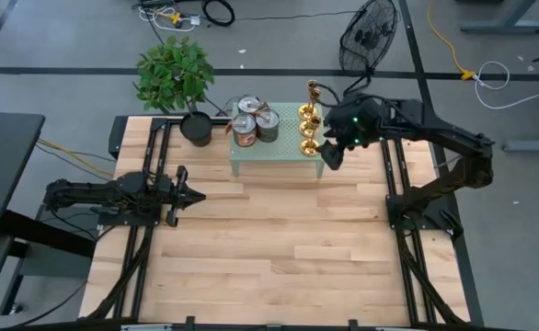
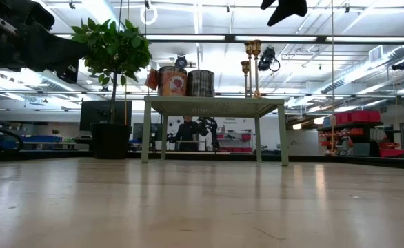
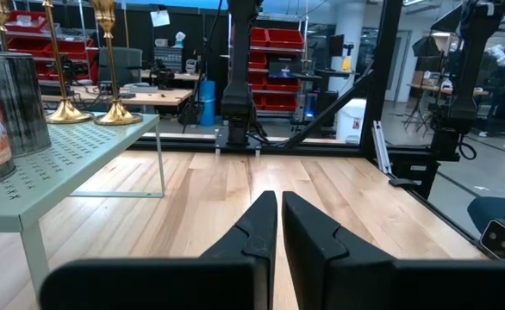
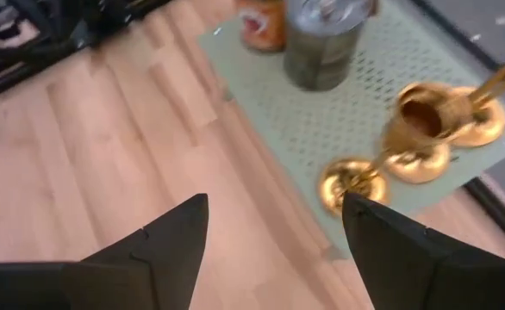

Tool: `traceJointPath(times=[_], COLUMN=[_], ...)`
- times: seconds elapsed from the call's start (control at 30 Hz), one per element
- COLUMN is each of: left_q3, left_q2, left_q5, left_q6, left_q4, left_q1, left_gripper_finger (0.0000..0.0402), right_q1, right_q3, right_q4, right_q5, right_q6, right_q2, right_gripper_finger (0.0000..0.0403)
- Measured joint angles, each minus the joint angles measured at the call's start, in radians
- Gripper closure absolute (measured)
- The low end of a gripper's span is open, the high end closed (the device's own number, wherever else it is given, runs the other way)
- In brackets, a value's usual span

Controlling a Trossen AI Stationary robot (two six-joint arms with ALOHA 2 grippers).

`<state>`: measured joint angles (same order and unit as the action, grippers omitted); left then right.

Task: Pick & Place candle stick holders
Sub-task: Return to Home Position

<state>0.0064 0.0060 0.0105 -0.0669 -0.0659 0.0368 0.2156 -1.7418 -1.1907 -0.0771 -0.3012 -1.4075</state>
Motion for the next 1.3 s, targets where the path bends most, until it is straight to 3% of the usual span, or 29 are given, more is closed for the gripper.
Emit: traceJointPath(times=[0.2,0.47,1.03,1.3], left_q3=[0.000,0.000,0.000,0.000], left_q2=[0.000,0.000,0.000,0.000], left_q5=[0.000,0.000,0.000,0.000], left_q6=[0.000,0.000,0.000,0.000], left_q4=[0.000,0.000,0.000,0.000], left_q1=[0.000,0.000,0.000,0.000], left_gripper_finger=[0.0371,0.0371,0.0371,0.0371], right_q1=[-0.029,-0.055,-0.064,-0.063], right_q3=[0.080,0.251,0.497,0.591], right_q4=[0.005,0.054,0.381,0.428], right_q5=[0.018,0.017,0.015,0.014], right_q6=[-0.004,-0.004,0.033,0.056], right_q2=[0.019,0.048,0.118,0.146], right_gripper_finger=[0.0146,0.0201,0.0308,0.0353])
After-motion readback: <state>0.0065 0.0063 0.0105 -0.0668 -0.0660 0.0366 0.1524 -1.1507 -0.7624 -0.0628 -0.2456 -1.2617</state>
